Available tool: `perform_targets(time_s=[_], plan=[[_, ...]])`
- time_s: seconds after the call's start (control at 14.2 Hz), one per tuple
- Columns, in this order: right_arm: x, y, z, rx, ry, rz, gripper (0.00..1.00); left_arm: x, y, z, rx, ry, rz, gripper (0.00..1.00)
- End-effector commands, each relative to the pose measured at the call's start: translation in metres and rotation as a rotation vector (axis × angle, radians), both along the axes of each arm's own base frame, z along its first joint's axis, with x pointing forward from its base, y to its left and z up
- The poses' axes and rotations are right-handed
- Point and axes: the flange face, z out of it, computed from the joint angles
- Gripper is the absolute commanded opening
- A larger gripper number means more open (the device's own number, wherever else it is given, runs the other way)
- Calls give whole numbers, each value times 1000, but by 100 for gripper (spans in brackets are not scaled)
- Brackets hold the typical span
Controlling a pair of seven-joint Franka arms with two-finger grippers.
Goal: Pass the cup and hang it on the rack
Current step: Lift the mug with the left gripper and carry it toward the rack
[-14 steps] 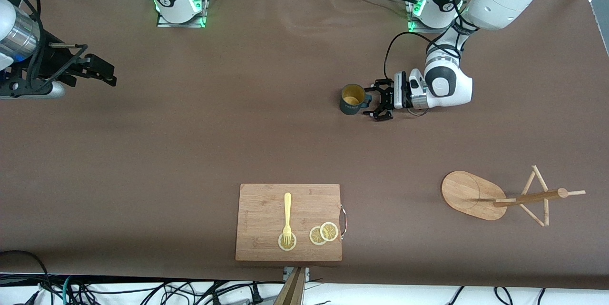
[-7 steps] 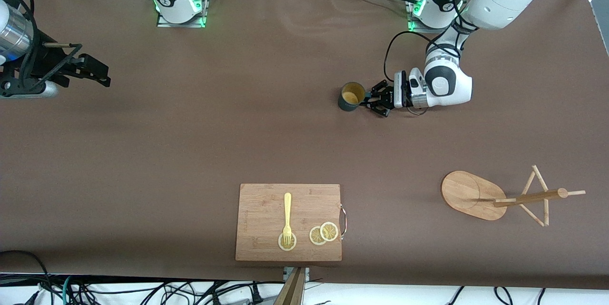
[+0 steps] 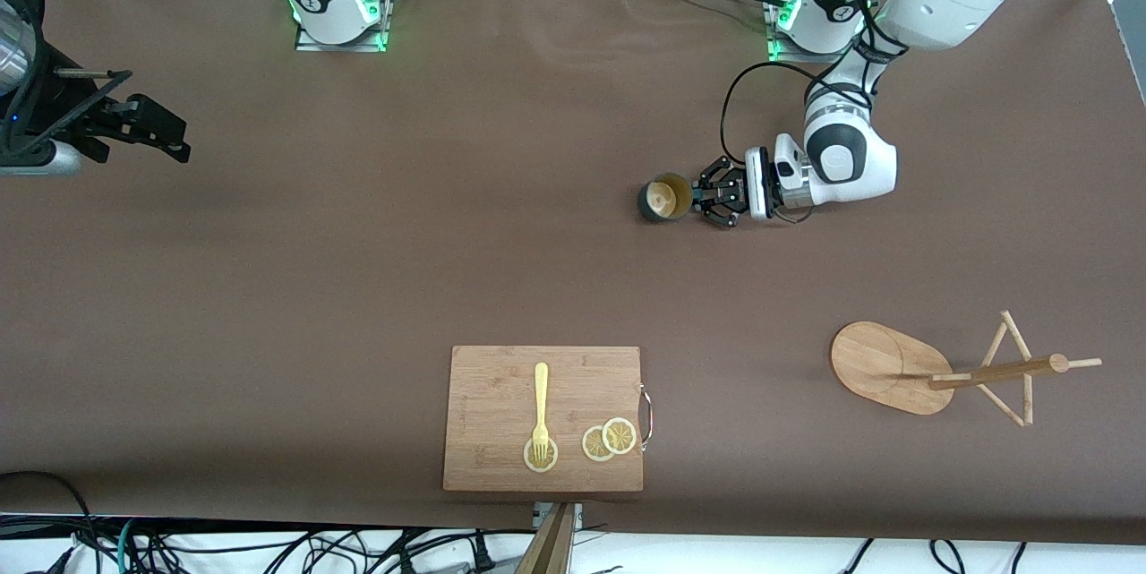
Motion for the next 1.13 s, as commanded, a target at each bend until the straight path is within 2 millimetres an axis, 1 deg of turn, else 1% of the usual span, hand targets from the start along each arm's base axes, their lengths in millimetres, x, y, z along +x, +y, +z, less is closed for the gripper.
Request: perform_targets(time_s=[0.0,0.14,0.28,0.42,0.49,0.56,0.63,0.77,0.85,1.06], plan=[[0,5,5,-9,-12,20,100,17,16,59,-52,193,118,0],[0,5,3,-3,-6,15,100,39,41,101,-60,340,171,0],[0,2,3,-7,-1,11,100,55,69,127,-115,530,206,0],[-1,2,3,-7,0,11,100,65,102,149,-150,700,233,0],[-1,2,3,-7,0,11,100,70,115,161,-146,774,232,0],[-1,2,3,-7,0,14,100,72,133,170,-156,852,244,0],[-1,2,3,-7,0,14,100,73,146,177,-174,918,253,0],[-1,2,3,-7,2,14,100,69,177,179,-220,1054,286,0],[-1,2,3,-7,2,14,100,70,194,182,-241,1102,303,0],[-1,2,3,-6,4,14,100,73,241,183,-321,1298,346,0]])
